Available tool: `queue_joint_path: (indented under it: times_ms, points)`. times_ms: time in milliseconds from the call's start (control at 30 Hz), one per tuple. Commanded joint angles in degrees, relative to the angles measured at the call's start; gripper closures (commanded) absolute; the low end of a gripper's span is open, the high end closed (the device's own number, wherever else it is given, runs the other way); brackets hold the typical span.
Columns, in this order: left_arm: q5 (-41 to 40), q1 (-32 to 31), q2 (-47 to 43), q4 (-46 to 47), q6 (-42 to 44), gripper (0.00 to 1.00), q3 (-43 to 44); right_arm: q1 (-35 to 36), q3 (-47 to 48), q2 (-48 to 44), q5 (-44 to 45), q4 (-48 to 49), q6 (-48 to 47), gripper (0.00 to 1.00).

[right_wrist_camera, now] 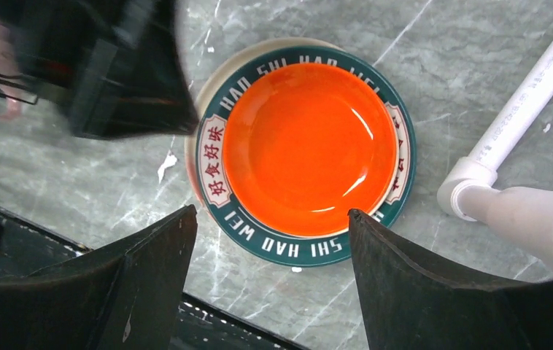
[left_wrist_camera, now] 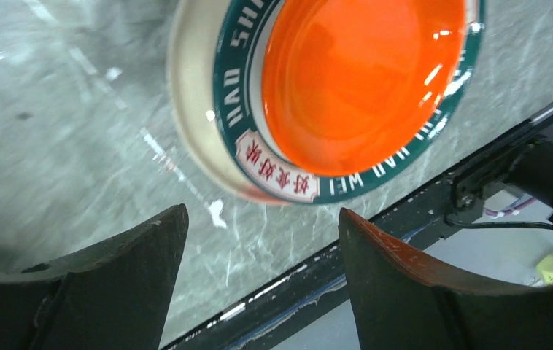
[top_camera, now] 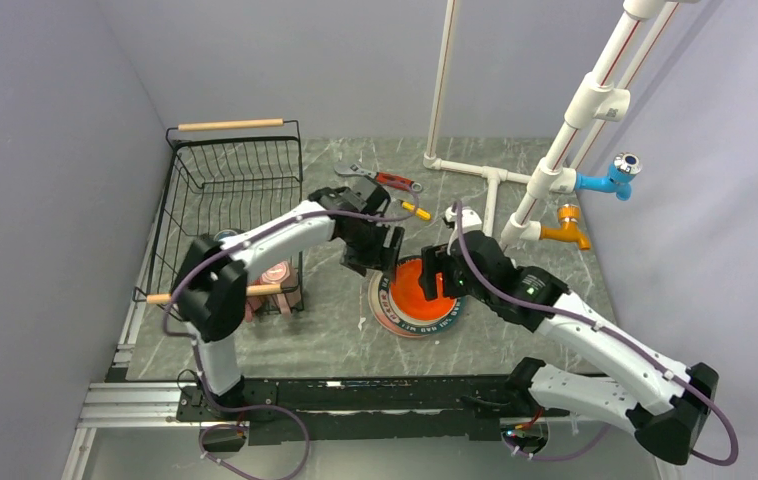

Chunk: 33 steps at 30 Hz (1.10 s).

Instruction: Load the mixed dishes into the dish rack

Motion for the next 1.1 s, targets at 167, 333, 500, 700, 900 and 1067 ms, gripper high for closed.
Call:
queue_joint_path:
  times_ms: [167, 333, 500, 700, 900, 1067]
  points:
    - [-11.2, 8.8, -23.6, -7.8, -1.0, 0.12, 3.5, 5.1, 0.6, 9.4, 0.1, 4.1, -3.4, 0.25]
    - [-18.1, 10.6, -28.5, -14.0, -0.9, 0.02, 10.0, 7.3, 2.8, 19.5, 2.9, 7.3, -1.8, 0.26]
    - [-22.9, 12.3, -34.1, -15.6, -1.0, 0.01, 11.2, 7.3, 4.7, 28.6, 1.6, 10.9, 0.9, 0.35]
    - [-23.9, 13.7, -39.8, -13.6, -0.8, 0.01, 7.6, 7.3, 5.6, 34.0, 1.2, 14.9, -0.1, 0.39]
    - [-24.5, 14.0, -40.3, -13.0, 0.1, 0.01, 7.7, 7.8, 7.7, 40.1, 3.3, 13.0, 0.5, 0.44]
    - [-24.4, 14.4, -40.7, -11.8, 0.5, 0.00, 7.1, 9.4, 8.1, 42.0, 7.0, 12.3, -0.5, 0.57]
